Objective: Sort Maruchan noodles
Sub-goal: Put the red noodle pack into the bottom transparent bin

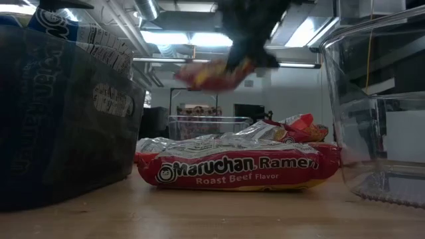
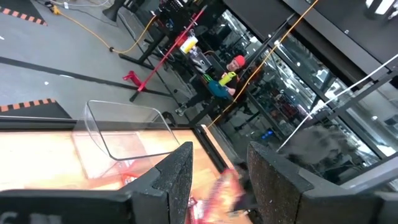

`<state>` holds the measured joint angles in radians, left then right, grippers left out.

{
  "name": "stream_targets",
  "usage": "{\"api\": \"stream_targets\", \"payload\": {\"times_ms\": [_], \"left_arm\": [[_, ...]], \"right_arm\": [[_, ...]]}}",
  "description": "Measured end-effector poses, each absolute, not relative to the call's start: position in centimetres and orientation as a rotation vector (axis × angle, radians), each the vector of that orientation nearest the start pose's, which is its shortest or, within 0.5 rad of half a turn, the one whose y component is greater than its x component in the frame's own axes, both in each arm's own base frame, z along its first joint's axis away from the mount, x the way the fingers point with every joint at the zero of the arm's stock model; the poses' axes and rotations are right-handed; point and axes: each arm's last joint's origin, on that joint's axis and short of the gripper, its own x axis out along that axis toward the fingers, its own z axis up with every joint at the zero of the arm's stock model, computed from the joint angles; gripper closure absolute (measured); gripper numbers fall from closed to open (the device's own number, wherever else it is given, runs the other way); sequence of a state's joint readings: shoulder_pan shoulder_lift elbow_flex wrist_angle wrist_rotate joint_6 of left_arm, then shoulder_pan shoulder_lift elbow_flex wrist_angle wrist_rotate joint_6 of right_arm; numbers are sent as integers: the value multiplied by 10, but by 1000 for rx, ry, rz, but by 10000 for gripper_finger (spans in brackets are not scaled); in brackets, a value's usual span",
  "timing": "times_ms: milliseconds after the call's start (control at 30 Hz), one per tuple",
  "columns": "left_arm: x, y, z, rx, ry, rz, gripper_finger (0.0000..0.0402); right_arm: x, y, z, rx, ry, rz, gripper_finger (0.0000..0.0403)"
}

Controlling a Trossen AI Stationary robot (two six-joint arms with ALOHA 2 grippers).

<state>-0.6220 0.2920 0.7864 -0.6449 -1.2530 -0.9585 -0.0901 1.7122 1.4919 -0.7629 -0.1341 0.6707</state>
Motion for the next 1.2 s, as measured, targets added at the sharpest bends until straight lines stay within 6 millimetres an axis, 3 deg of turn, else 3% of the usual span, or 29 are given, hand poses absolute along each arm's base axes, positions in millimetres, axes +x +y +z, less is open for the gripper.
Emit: {"api": "stream_targets", "payload": {"times_ms": [200,300,433,600,700,933,1200], "left_arm": [[41,5,337,-803,-216,616,255],[41,5,337,-805,-214,612,255],[41,4,337,-806,-209,604,255],[41,4,337,-808,-209,602,255],[41,4,337,-808,-209,602,255],[41,4,337,-839,-218,600,255],[41,4,337,-839,-219,600,255]], "right_arm": [[312,23,350,736,1054,-187,397],[287,55,360,785,1094,-216,393],[258,101,358,815,1159,-253,396],[238,149,335,846,1223,-245,395],[237,162,314,877,1207,-249,388],[238,166,260,935,1260,-212,393],[228,162,232,907,1369,-224,384]]}}
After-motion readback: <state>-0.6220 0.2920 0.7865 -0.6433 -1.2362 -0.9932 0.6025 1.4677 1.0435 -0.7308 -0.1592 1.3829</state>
